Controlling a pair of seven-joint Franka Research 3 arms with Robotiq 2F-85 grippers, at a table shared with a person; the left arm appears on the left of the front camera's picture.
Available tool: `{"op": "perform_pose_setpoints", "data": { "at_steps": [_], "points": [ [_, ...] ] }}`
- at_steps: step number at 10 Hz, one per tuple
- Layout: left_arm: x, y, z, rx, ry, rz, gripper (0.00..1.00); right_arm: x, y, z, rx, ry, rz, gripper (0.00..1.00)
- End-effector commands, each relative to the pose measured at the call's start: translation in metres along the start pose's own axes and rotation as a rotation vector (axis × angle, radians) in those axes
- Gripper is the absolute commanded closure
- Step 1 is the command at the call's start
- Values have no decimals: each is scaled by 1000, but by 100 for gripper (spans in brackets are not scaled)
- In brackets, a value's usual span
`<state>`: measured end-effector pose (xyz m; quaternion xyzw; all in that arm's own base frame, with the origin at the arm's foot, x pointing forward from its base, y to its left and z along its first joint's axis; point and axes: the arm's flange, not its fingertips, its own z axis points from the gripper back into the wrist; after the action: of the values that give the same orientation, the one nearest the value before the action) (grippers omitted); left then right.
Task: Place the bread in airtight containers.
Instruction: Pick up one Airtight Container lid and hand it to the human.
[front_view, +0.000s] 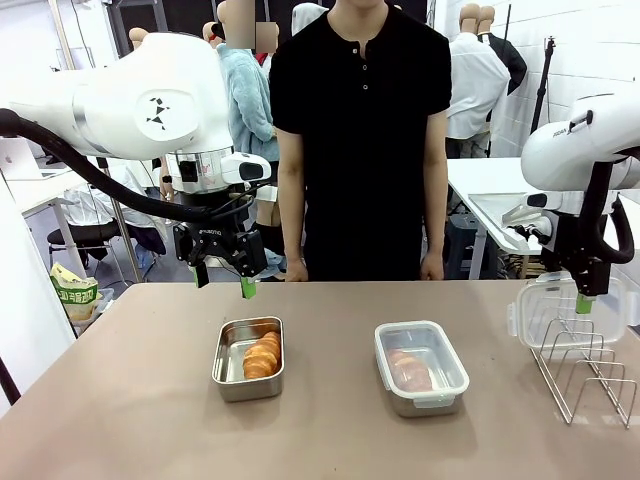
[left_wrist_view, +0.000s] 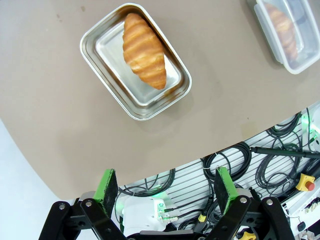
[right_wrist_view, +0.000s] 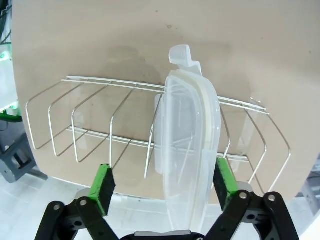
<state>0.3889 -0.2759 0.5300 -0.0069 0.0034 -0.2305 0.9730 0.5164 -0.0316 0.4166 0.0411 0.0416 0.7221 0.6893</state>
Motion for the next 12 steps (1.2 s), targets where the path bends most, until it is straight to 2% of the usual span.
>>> {"op": "perform_pose_setpoints", "data": {
  "at_steps": [1,2,6,12],
  "points": [
    [-1,1,2,8,0,2,0,-2,1,-1,-3,1,-2,12],
    [-1,1,2,8,0,2,0,-3,1,-1,-13,3,3,26],
    [-1,1,2,8,0,2,0,-3,2,-2,-16,-4,4,98],
    [-1,1,2,8,0,2,0,-3,6,-1,-27,-58,10,100]
  ]
}}
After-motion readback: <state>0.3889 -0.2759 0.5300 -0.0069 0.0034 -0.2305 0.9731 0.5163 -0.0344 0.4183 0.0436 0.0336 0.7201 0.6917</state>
